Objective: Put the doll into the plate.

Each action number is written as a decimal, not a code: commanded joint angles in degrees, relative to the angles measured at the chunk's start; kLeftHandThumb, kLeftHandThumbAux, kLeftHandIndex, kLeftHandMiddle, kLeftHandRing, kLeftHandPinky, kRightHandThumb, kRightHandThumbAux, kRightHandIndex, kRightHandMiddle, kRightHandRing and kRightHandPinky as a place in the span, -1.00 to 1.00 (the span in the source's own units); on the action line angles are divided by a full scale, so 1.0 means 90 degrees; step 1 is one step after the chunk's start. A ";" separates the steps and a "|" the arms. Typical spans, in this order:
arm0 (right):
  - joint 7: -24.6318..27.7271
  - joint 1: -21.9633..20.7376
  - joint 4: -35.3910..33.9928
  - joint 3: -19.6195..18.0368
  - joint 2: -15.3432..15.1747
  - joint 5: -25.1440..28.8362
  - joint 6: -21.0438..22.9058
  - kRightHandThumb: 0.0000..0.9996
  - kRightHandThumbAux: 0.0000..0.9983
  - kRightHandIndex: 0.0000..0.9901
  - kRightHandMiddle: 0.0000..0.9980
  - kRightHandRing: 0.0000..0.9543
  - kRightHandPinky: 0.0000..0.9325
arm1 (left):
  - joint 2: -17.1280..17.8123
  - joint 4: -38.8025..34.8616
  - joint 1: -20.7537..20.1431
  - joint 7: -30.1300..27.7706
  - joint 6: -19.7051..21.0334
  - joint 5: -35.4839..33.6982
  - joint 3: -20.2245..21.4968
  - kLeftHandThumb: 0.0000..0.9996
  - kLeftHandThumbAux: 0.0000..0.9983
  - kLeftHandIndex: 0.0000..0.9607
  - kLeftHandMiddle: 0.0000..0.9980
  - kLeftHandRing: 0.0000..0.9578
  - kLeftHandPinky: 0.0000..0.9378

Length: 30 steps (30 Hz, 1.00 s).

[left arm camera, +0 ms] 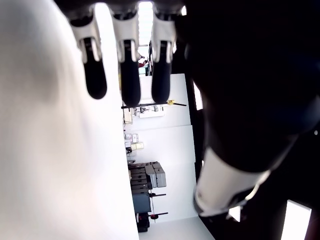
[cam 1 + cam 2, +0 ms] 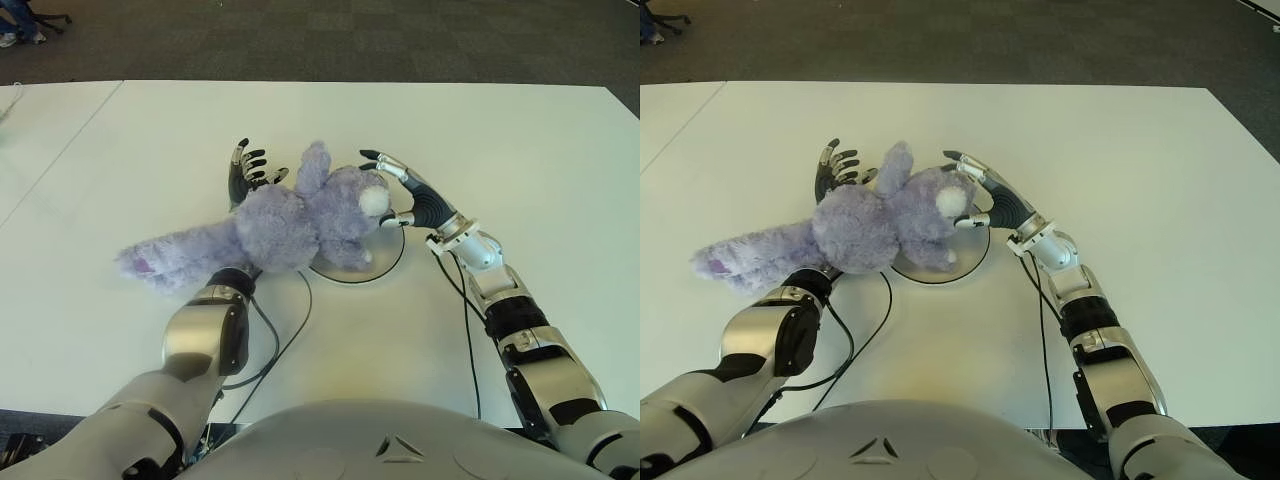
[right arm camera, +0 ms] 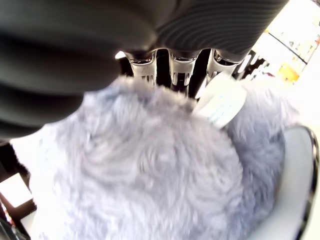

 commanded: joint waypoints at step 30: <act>0.1365 -0.1143 -0.0004 -0.1784 -0.0405 0.2757 0.0772 -0.98 -0.59 -1.00 -1.00 -1.00 -1.00 | -0.0341 0.0838 0.1243 0.0054 0.0911 0.0086 -0.0098 -1.00 0.72 -0.78 -0.45 -0.37 -0.32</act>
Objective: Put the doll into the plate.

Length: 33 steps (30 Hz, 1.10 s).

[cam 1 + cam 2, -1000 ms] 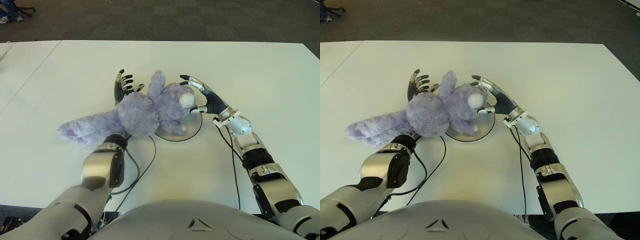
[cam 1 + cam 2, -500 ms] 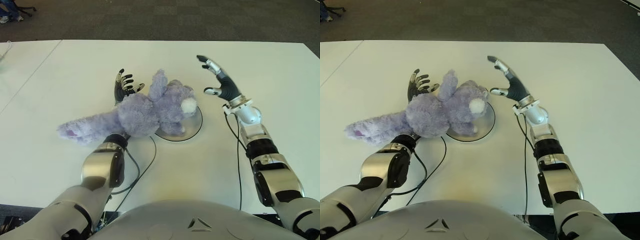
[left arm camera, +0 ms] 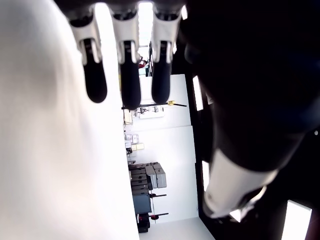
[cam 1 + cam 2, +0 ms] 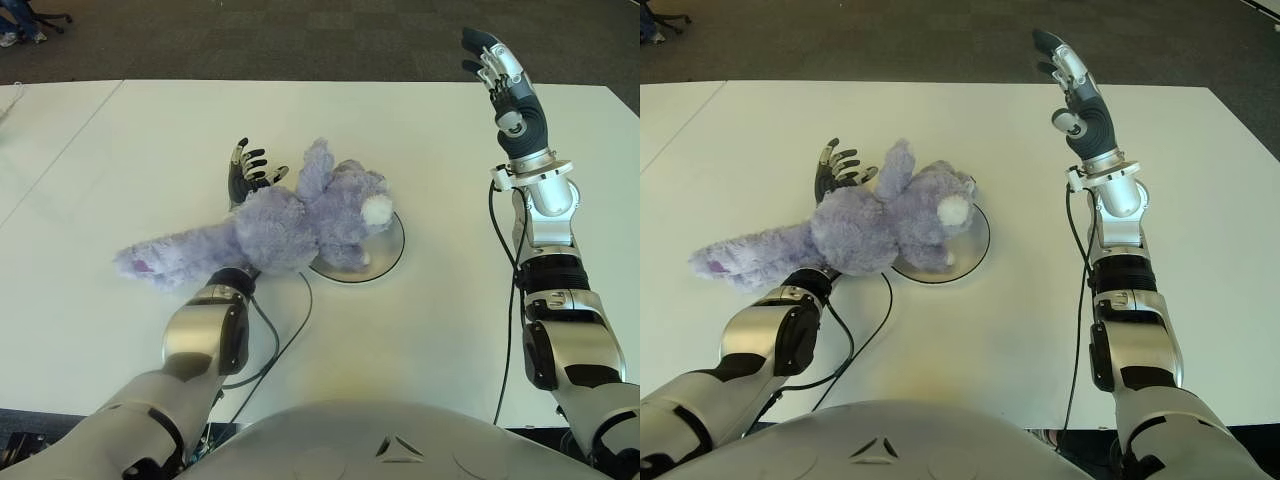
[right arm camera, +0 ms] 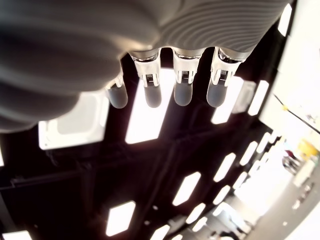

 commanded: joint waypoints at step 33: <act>-0.1866 -0.1185 0.5189 -0.0802 0.0359 -0.0211 0.1962 -1.00 0.04 -0.95 -0.97 -1.00 -1.00 | -0.0394 0.0829 0.1222 -0.0078 0.0845 -0.0063 0.0040 -0.99 0.72 -0.79 -0.46 -0.38 -0.34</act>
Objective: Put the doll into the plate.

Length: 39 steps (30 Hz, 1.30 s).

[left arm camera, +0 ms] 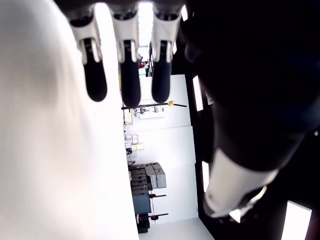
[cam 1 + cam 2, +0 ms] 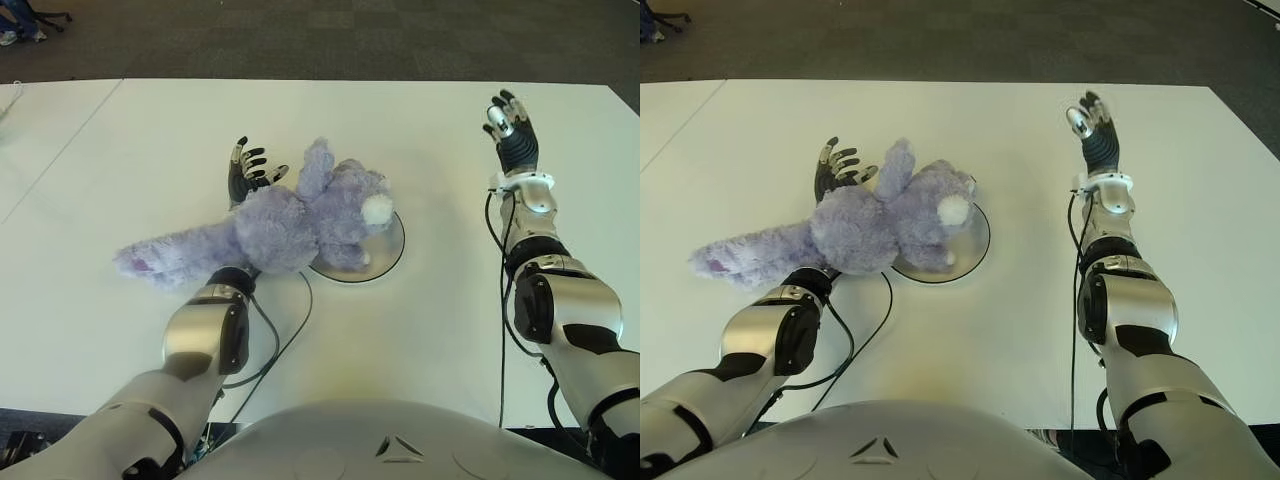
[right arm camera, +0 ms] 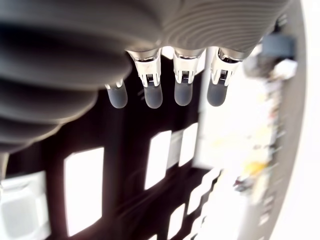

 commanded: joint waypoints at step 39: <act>-0.1943 0.0623 0.0522 -0.0092 0.0920 -0.1369 0.0897 -1.00 0.47 -0.88 -0.85 -0.85 -0.77 | -0.0343 0.0852 0.1277 -0.0050 0.0823 0.0013 -0.0035 -0.96 0.78 -0.78 -0.46 -0.39 -0.34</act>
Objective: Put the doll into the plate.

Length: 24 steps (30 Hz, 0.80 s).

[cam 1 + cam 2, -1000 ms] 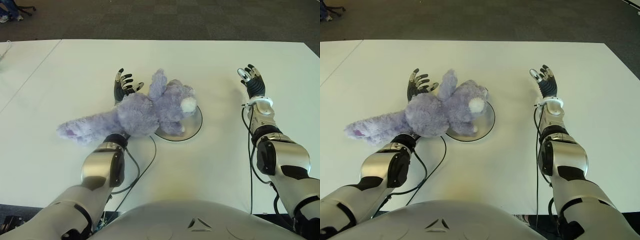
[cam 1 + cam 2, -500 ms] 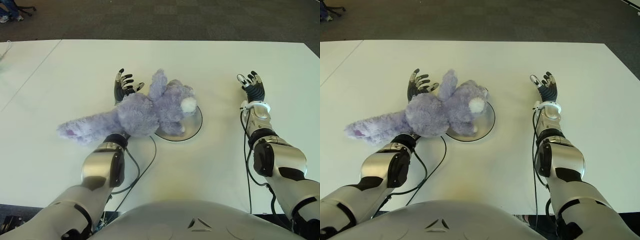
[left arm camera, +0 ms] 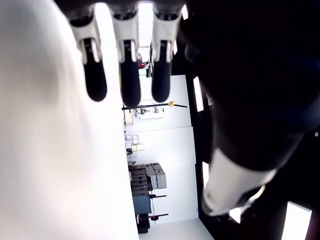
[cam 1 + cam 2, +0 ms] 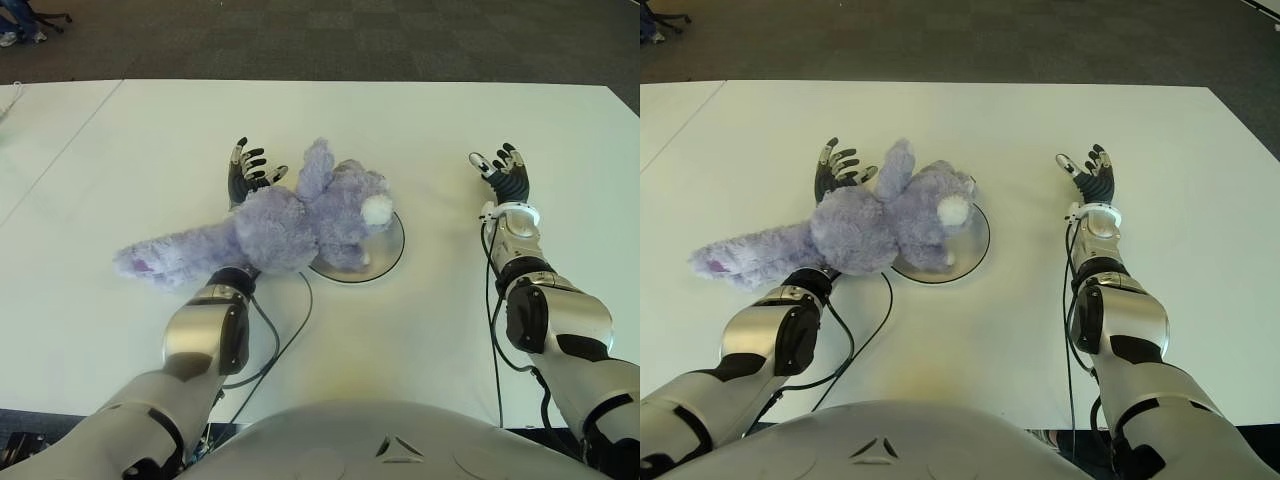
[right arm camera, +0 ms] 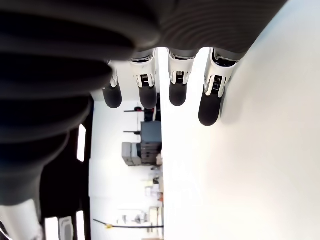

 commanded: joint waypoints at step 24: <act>0.0317 0.2121 0.0113 0.0345 0.1356 -0.0474 -0.0376 -1.00 0.43 -0.76 -0.73 -0.74 -0.71 | -0.0270 0.0814 0.1369 -0.0161 0.0630 -0.0014 -0.0036 -0.97 0.75 -0.78 -0.45 -0.38 -0.34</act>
